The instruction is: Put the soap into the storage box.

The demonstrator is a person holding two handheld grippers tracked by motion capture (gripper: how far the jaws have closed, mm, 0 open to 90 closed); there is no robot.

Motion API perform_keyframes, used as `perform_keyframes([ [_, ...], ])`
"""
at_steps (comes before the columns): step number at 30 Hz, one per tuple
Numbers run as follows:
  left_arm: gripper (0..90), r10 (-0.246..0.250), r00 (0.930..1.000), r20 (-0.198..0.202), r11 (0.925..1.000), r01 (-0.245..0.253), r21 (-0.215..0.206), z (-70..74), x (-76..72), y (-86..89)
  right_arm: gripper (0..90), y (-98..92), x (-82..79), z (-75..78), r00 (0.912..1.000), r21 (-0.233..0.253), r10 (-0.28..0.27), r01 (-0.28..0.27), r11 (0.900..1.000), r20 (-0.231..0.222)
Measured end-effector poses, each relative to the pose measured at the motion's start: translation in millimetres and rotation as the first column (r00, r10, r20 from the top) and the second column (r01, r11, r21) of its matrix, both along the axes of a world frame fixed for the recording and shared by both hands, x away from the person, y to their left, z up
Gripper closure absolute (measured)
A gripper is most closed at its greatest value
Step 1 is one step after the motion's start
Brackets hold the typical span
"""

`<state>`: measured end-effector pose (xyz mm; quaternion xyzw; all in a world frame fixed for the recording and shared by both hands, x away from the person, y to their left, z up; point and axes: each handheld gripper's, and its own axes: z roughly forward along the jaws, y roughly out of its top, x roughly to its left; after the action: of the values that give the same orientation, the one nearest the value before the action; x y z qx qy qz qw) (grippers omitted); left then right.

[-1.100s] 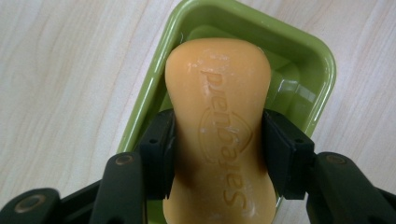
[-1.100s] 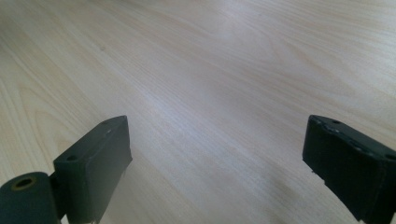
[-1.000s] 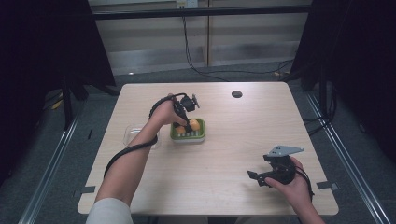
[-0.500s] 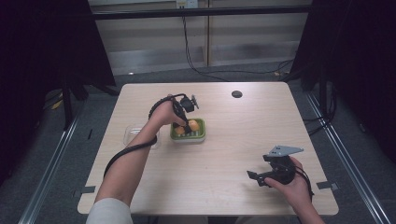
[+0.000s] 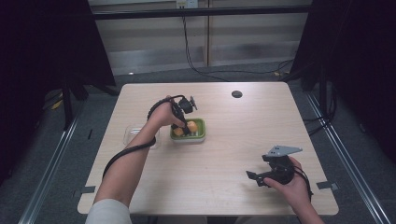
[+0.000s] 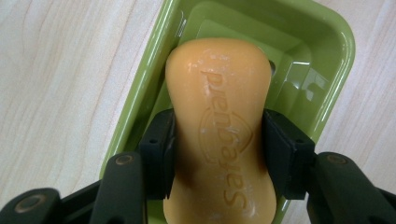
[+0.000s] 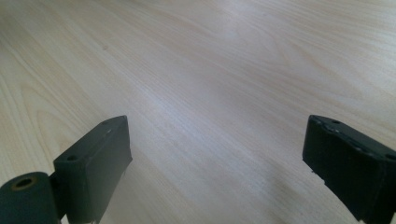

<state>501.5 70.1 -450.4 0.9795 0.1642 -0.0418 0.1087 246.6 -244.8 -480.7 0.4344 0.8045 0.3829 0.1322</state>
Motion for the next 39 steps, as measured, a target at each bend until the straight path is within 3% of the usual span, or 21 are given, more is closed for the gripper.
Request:
perform_keyframes([
  [1, 48.8, 0.006, 0.9998, 0.019, 0.9999, -0.006, -0.009, -1.1, -0.7, 0.1, 7.6, 0.0, 0.2, 0.0, 1.0000, -0.001, 0.002, -0.002, 1.000, 0.001],
  [7, 48.9, 0.021, 0.9998, -0.006, 0.9998, -0.021, 0.002, -1.5, -1.1, 0.2, 7.6, 1.2, 0.5, 0.3, 1.0000, 0.002, 0.001, -0.001, 1.000, -0.003],
  [10, 49.0, 0.039, 0.9992, 0.012, 0.9991, -0.039, -0.019, -2.2, -1.3, 0.5, 7.6, 1.9, 1.1, 0.4, 1.0000, 0.000, 0.008, -0.008, 1.000, 0.001],
  [11, 49.1, 0.019, 0.9998, 0.004, 0.9998, -0.019, -0.004, -0.4, 0.0, 1.1, 7.6, 2.3, 1.2, 0.5, 1.0000, 0.001, 0.004, -0.004, 1.000, 0.000],
  [14, 49.1, 0.023, 0.9997, 0.011, 0.9997, -0.023, -0.009, 1.6, 0.2, 2.0, 7.6, 2.9, 1.7, 0.3, 1.0000, 0.001, 0.006, -0.006, 1.000, -0.003],
  [16, 48.4, 0.051, 0.9987, -0.005, 0.9982, -0.052, -0.031, 5.0, 0.4, 2.7, 7.6, 3.0, 2.0, 0.5, 1.0000, 0.002, 0.007, -0.007, 1.000, -0.003],
  [19, 48.1, 0.062, 0.9980, 0.011, 0.9969, -0.062, -0.048, 9.5, -1.8, 2.4, 7.6, 2.3, 2.7, 0.6, 0.9999, -0.002, 0.013, -0.013, 1.000, 0.003],
  [20, 47.8, 0.039, 0.9992, 0.003, 0.9986, -0.039, -0.037, 12.3, -1.1, 2.6, 7.6, 2.2, 2.7, 0.7, 0.9999, -0.001, 0.012, -0.012, 1.000, 0.002],
  [25, 44.8, 0.053, 0.9985, -0.013, 0.9977, -0.054, -0.042, 17.2, -4.7, 0.6, 7.6, 3.1, 2.1, 2.1, 0.9999, 0.002, 0.011, -0.011, 1.000, 0.004],
  [27, 42.9, 0.074, 0.9972, 0.011, 0.9955, -0.073, -0.060, 17.4, -6.4, 0.5, 7.6, 2.9, 1.7, 2.8, 1.0000, 0.001, 0.009, -0.009, 1.000, 0.003],
  [29, 42.9, 0.073, 0.9973, -0.003, 0.9957, -0.073, -0.056, 21.2, -5.5, 1.6, 7.6, 2.9, 1.4, 3.3, 1.0000, 0.001, 0.007, -0.007, 1.000, 0.005],
  [30, 42.5, 0.110, 0.9939, -0.008, 0.9907, -0.110, -0.081, 21.0, -7.9, 1.1, 7.6, 2.8, 1.4, 3.3, 1.0000, 0.000, 0.007, -0.007, 1.000, 0.005],
  [31, 41.6, 0.091, 0.9958, 0.007, 0.9936, -0.090, -0.068, 22.5, -7.0, 2.0, 7.6, 2.6, 1.5, 3.2, 0.9999, 0.000, 0.008, -0.008, 1.000, 0.006],
  [32, 40.6, 0.107, 0.9942, 0.008, 0.9914, -0.106, -0.076, 23.4, -8.1, 2.3, 7.6, 2.7, 1.5, 3.2, 0.9999, 0.000, 0.008, -0.008, 1.000, 0.007],
  [34, 40.2, 0.087, 0.9962, 0.004, 0.9945, -0.086, -0.060, 26.6, -7.2, 3.7, 7.6, 2.7, 1.3, 3.5, 0.9999, 0.000, 0.010, -0.010, 1.000, 0.008],
  [39, 30.3, 0.113, 0.9936, 0.001, 0.9916, -0.113, -0.063, 30.1, -9.6, 4.9, 7.6, 2.5, 0.6, 3.6, 1.0000, 0.001, 0.003, -0.003, 1.000, 0.007],
])
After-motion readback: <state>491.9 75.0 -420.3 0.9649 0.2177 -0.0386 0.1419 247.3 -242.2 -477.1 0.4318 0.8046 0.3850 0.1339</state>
